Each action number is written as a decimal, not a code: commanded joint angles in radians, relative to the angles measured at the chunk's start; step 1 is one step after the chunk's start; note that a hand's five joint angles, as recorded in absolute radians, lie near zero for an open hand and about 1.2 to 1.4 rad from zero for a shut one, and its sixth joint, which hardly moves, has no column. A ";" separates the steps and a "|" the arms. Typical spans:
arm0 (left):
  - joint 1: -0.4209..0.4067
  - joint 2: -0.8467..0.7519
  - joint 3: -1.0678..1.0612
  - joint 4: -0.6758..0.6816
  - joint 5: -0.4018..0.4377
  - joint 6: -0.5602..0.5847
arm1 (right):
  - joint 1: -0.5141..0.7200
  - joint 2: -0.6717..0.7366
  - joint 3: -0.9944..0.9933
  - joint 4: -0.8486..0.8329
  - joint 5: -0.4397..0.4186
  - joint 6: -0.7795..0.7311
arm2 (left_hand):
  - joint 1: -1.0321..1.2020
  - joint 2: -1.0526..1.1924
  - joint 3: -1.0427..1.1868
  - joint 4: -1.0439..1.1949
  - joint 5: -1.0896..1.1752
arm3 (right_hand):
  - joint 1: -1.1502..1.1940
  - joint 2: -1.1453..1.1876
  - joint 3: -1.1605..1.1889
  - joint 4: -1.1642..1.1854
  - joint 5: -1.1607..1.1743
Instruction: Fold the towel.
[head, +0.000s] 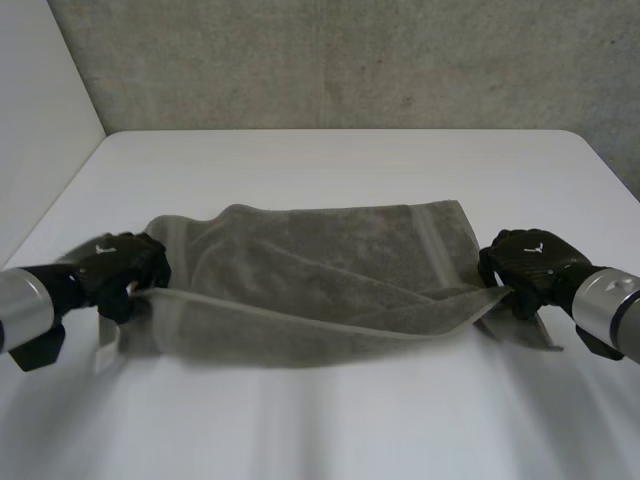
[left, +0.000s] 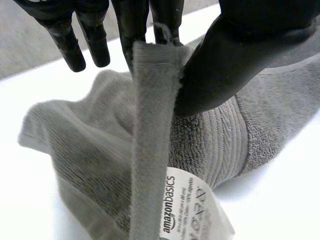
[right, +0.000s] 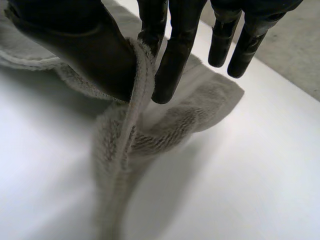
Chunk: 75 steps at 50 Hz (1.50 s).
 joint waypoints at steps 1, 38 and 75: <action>0.071 0.224 0.013 -0.008 0.004 -0.056 | -0.003 -0.163 -0.097 0.217 -0.043 -0.059 | 0.101 0.067 -0.052 -0.059 0.072 | 0.069 0.068 -0.043 -0.076 0.059; 0.140 0.065 -0.024 0.104 0.008 -0.212 | -0.011 0.087 0.018 -0.050 0.022 0.006 | 0.101 0.067 -0.052 -0.059 0.072 | -0.030 -0.031 -0.043 -0.076 -0.040; 0.211 0.209 0.001 0.046 0.082 -0.235 | -0.180 -0.159 -0.247 0.217 -0.235 -0.071 | 0.101 0.067 -0.052 -0.059 0.072 | 0.069 0.068 -0.043 -0.076 0.059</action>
